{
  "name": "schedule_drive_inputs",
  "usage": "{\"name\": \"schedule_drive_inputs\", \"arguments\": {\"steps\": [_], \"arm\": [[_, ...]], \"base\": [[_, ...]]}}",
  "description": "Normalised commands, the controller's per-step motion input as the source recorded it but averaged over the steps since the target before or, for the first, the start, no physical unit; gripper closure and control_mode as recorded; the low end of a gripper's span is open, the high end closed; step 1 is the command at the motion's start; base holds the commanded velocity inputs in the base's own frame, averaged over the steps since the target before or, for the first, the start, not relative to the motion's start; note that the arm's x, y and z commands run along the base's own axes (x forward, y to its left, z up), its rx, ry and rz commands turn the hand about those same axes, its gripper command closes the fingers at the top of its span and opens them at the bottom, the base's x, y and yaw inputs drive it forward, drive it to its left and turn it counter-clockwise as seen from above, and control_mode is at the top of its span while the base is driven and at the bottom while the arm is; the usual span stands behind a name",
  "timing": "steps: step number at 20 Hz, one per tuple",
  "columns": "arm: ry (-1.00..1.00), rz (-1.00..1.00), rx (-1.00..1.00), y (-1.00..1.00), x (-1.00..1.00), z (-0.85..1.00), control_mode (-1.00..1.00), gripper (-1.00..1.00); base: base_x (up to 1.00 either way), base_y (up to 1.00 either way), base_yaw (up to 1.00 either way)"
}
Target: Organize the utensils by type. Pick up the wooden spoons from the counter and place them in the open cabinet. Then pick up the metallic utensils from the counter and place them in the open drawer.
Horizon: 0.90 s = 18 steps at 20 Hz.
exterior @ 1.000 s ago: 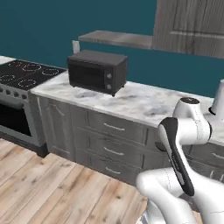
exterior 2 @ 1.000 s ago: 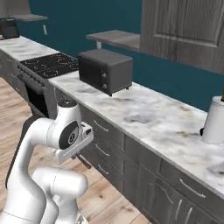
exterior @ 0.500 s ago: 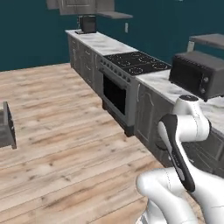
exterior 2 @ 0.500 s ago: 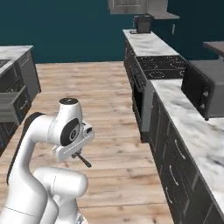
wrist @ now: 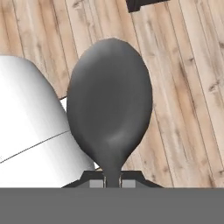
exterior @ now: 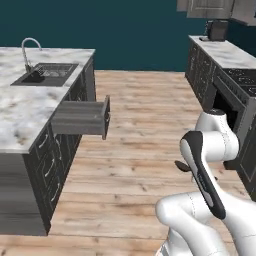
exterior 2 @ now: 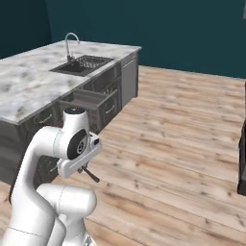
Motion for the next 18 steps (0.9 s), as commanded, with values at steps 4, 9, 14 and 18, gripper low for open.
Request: {"name": "schedule_drive_inputs", "arguments": {"steps": [4,9,14,18], "arm": [[0.00,0.00,0.00,0.00,0.00,0.00,1.00,1.00],[0.00,0.00,0.00,0.00,0.00,0.00,1.00,1.00],[0.00,0.00,0.00,0.00,0.00,0.00,1.00,1.00],[0.00,0.00,0.00,0.00,0.00,0.00,1.00,1.00]], "base": [[0.93,0.17,0.03],[0.85,0.33,0.00],[0.54,0.73,-0.05],[0.67,0.77,-0.25]]}}
